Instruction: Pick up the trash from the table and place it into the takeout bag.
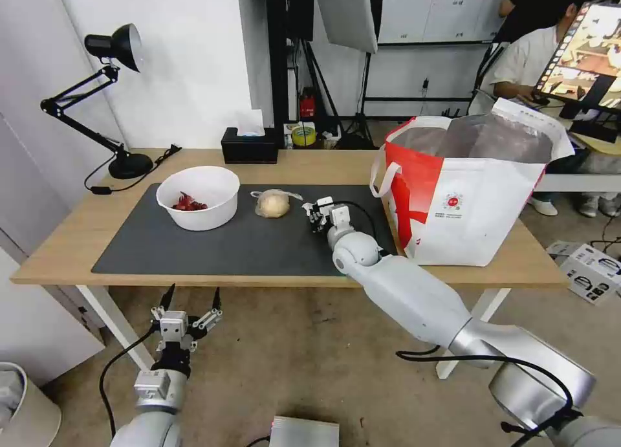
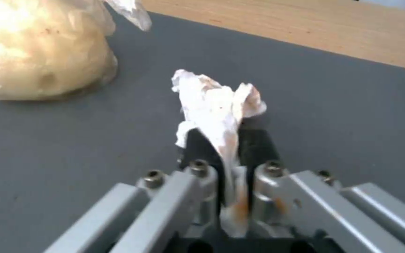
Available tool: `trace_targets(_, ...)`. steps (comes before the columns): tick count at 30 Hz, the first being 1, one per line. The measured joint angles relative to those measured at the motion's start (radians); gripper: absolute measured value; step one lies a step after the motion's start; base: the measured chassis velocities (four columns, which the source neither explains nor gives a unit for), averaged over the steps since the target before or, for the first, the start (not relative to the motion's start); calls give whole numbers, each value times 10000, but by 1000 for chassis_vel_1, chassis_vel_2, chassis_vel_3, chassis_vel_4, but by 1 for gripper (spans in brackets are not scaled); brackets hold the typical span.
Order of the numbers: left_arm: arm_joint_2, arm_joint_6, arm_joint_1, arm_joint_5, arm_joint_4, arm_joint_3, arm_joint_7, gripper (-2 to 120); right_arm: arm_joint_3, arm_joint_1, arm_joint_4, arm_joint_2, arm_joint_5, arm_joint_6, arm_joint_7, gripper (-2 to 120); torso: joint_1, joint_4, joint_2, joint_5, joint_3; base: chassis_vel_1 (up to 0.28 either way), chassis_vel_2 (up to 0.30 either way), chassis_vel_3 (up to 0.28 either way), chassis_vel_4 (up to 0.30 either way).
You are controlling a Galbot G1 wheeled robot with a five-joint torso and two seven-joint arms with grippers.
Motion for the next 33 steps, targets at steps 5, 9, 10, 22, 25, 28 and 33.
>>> trace_targets(5, -10, -4, 1, 0, 8, 0, 0, 100, 174, -176, 557, -214, 146, 4, 106, 0, 0, 0, 0, 0, 0, 0, 0, 0, 0)
trace_targets(9, -23, -9, -4, 0, 35, 2, -1, 100, 503, -511, 1501, -528, 352, -4, 324, 0, 0, 0, -1, 1, 0, 0, 0, 0, 0)
trace_targets(10, -27, -10, -8, 0, 46, 8, -1, 100, 634, -631, 1826, -631, 386, -15, 391, 0, 0, 0, 0, 1, 0, 0, 0, 0, 0)
trace_targets(22, -131, -47, 39, 94, 104, 91, 1, 100, 2663, -1916, 5799, -1460, 374, -581, 1504, 0, 0, 0, 0, 1, -1, 0, 0, 0, 0)
trace_targets(25, -152, -48, 85, 130, 95, 97, 1, 100, 3217, -2130, 6538, -1546, 347, -726, 1757, 0, 0, -1, 0, 1, -1, 0, 0, 0, 0)
trace_targets(28, -148, -50, 174, 201, 54, 99, 3, 100, 4132, -2248, 7513, -1667, 335, -981, 2152, 0, -1, -1, 0, 1, -2, 0, 0, 0, 0)
trace_targets(33, -177, -60, 227, 281, 38, 126, 4, 100, 5072, -2098, 8072, -1806, 365, -1461, 2684, 0, -1, 1, 0, 1, -1, 0, 0, 0, 0)
